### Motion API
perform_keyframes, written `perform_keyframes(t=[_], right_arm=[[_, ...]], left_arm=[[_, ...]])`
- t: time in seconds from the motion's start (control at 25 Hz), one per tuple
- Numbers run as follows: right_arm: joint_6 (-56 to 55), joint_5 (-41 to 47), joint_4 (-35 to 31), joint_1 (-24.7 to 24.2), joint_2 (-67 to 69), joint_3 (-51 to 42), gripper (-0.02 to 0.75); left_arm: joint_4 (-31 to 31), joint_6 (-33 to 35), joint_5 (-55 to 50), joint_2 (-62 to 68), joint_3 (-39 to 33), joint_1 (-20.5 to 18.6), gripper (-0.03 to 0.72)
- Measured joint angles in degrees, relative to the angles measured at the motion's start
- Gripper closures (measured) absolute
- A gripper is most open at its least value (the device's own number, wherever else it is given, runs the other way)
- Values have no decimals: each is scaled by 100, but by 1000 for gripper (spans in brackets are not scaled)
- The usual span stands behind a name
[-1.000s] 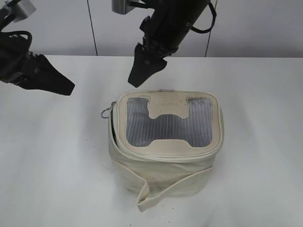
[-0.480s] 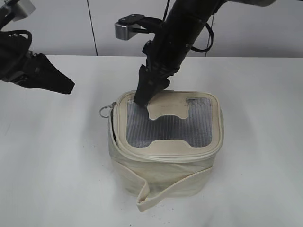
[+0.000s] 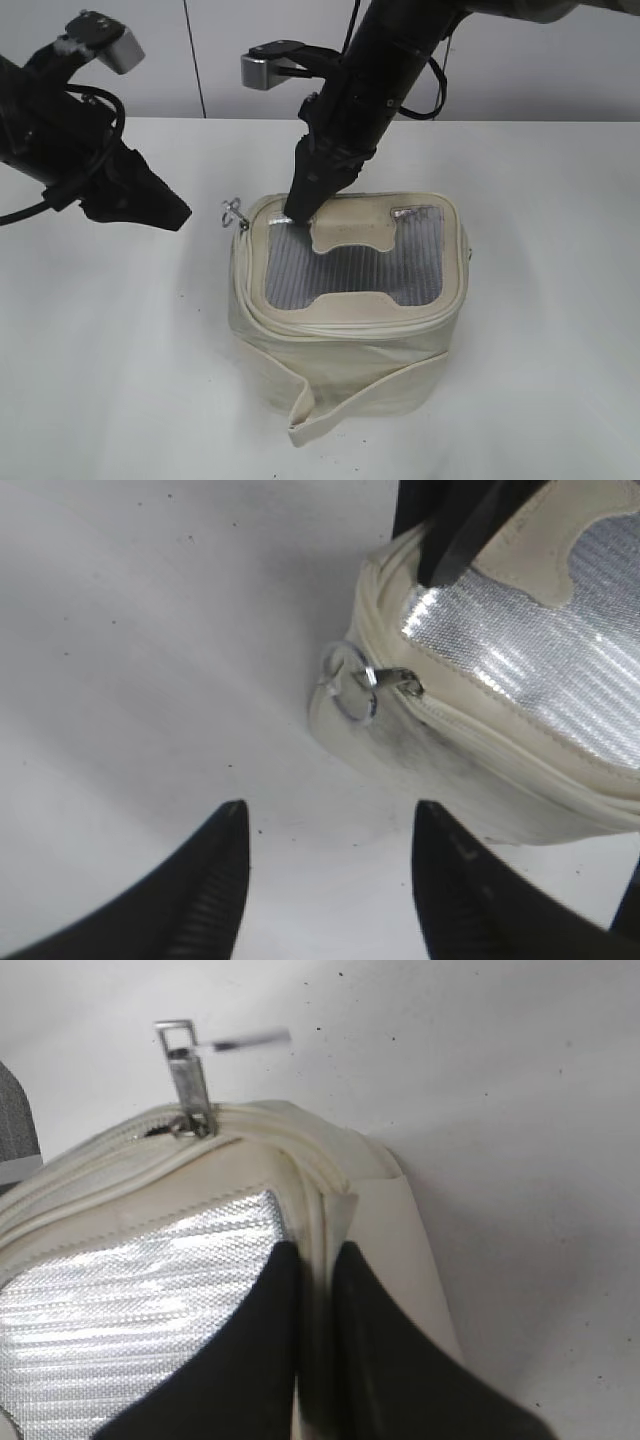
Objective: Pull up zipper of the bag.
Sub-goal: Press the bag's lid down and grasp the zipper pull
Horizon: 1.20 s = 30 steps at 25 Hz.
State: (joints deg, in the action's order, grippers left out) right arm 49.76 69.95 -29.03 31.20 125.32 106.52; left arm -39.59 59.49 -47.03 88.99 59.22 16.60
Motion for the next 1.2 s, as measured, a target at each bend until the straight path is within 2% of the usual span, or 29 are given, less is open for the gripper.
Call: perform_keyframes(t=[0.2,0.28,0.44,0.6,0.76,1.0,1.08,1.2], right_arm=[[-235,5,-16,0,0,0,675],[-345,5,-23,0,0,0,677],[-414,5,-23,0,-25,0,677],[-473,14,23,42,-144,-46,678],[-485,21,126,119,-187,-51,678],[-509,12,310,143,-203,-51,675],[-514,12,336,143,-205,-51,633],[-539,-2,349,143,-241,-45,491]], left_arm=[[283,0,347,0,115,101,174],[252,0,435,0,170,101,146],[-233,-26,504,6,212,108,133],[-702,-741,804,6,219,115,131],[-749,-997,913,6,219,115,132],[-756,-1031,809,6,219,115,132],[-766,-1031,755,6,219,115,132],[-766,-1031,666,6,219,115,132]])
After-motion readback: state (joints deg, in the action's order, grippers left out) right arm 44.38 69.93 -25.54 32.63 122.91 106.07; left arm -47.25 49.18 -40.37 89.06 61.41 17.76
